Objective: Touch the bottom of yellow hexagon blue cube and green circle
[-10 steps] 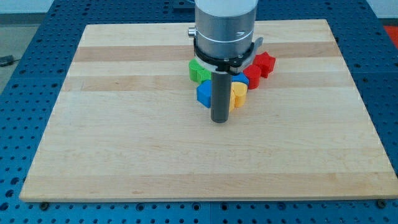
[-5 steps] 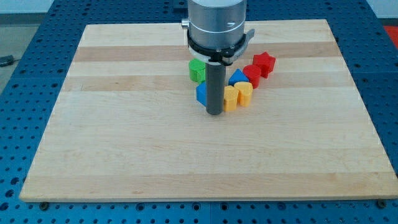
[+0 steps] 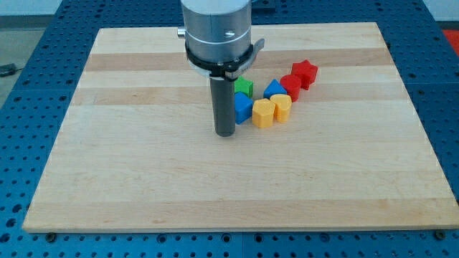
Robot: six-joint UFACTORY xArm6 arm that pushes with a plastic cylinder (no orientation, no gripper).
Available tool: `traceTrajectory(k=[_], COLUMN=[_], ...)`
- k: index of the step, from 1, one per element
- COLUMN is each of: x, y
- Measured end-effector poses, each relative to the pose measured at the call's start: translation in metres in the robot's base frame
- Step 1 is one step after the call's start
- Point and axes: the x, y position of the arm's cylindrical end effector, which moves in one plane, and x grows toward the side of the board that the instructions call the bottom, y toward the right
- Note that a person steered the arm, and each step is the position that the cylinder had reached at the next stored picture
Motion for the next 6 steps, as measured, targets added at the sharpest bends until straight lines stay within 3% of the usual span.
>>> traceTrajectory(k=[2,6], x=[-0.021,-0.022], y=[0.000,0.008])
